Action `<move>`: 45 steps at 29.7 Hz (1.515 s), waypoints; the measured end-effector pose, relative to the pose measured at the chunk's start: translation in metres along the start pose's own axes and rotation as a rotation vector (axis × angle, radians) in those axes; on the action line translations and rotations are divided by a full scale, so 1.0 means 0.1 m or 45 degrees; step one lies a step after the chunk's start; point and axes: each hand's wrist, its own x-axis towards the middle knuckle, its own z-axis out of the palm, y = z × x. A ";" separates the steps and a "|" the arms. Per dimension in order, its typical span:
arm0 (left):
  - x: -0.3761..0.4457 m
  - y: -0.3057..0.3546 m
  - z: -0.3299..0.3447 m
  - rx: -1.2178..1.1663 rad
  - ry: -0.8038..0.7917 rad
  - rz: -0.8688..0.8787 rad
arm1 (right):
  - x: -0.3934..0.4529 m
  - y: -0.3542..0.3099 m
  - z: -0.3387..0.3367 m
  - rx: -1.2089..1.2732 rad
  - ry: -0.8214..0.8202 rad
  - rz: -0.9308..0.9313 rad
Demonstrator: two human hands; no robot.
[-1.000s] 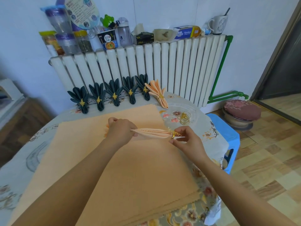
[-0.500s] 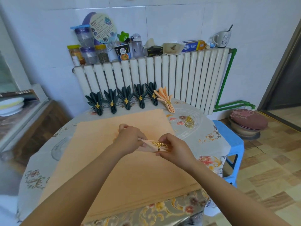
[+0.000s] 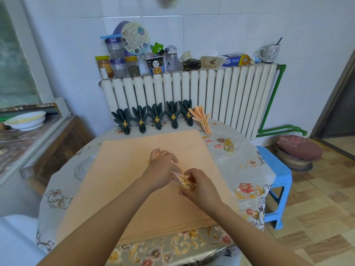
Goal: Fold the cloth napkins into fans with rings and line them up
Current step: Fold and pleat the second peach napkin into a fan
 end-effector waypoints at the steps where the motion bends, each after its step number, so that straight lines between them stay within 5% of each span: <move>1: -0.04 0.00 0.08 0.005 0.023 0.003 | -0.03 0.00 0.06 -0.022 -0.005 0.037; 8: -0.31 0.07 0.40 -0.288 0.259 -0.438 | -0.12 0.03 0.29 0.052 0.007 0.200; 15: -0.32 0.24 0.39 -1.519 0.247 -1.202 | 0.11 0.02 0.16 0.239 -0.007 0.332; 39: -0.22 0.16 0.63 -2.158 0.390 -1.411 | 0.29 -0.02 0.29 0.296 0.084 0.648; 45: -0.27 0.17 0.61 -2.245 0.521 -1.557 | 0.21 0.01 0.25 0.523 0.102 0.786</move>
